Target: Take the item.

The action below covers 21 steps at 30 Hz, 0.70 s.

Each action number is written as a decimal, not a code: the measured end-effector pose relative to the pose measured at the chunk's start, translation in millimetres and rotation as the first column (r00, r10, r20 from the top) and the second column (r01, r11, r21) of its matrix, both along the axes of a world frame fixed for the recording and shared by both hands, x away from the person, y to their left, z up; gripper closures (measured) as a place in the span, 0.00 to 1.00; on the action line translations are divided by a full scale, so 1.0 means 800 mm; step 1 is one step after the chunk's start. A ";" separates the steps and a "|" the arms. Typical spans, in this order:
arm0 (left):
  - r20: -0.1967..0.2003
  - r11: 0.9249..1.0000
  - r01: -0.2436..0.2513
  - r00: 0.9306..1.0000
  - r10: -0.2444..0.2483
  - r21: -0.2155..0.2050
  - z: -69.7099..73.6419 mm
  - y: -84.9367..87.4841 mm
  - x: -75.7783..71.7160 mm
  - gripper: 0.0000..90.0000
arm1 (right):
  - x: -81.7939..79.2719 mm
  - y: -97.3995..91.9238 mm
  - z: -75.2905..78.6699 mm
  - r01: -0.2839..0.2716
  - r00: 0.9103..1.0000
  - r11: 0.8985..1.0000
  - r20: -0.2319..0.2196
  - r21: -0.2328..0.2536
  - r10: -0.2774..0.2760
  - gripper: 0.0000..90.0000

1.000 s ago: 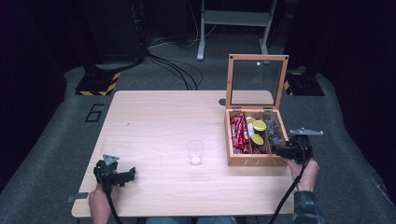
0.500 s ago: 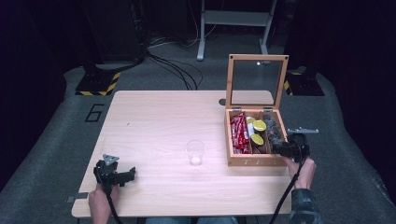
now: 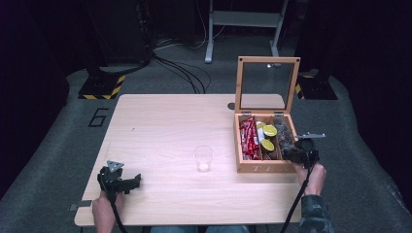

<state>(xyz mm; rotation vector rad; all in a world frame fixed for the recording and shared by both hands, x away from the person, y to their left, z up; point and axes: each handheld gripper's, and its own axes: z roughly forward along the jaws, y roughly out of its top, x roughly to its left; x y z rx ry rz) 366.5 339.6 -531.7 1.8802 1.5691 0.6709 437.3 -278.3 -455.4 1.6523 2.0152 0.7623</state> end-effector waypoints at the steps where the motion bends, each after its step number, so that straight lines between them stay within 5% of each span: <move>1: 0.000 1.000 0.000 1.000 0.000 0.000 0.000 0.000 0.000 0.00 | 0.000 0.001 0.000 0.002 1.000 1.000 -0.005 0.000 -0.002 0.76; 21: 0.000 1.000 0.001 1.000 -0.001 0.000 0.000 0.000 0.000 0.00 | -0.009 0.004 0.009 -0.015 0.999 1.000 0.048 0.002 0.015 0.92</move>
